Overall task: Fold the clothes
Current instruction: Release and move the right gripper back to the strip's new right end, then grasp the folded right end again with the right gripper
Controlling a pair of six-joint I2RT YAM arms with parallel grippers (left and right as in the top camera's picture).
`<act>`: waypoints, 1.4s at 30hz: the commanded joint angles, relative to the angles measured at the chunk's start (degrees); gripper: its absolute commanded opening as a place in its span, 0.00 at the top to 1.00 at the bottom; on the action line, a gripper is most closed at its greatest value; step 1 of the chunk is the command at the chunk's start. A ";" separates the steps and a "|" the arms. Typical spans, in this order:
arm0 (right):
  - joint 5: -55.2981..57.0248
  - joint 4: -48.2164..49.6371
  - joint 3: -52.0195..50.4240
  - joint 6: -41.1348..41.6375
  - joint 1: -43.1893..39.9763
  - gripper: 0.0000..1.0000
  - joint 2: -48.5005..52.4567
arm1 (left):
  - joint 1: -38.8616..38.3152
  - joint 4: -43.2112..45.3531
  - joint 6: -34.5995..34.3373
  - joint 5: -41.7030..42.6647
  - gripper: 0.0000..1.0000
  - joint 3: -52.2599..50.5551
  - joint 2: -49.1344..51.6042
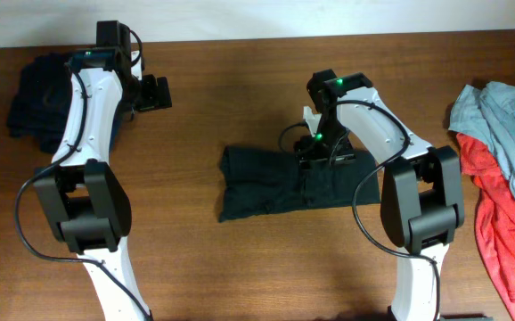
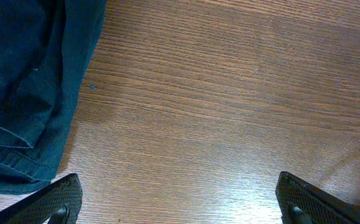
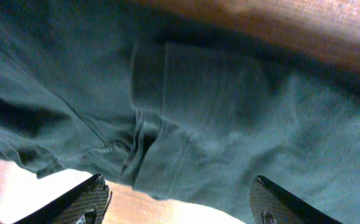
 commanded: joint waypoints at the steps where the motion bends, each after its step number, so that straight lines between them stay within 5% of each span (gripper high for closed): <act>1: -0.66 -1.27 1.42 0.44 -1.66 0.22 -1.22 | 0.04 -0.04 -0.68 0.63 0.01 0.02 -0.90; 27: -2.64 -3.02 -1.14 -12.46 -23.91 0.27 -1.25 | 0.04 -0.04 -0.68 0.59 0.01 0.02 -0.90; 42: -17.11 8.33 -14.93 -20.41 -27.98 0.43 -1.25 | 0.04 -0.04 -0.68 0.59 0.01 0.02 -0.90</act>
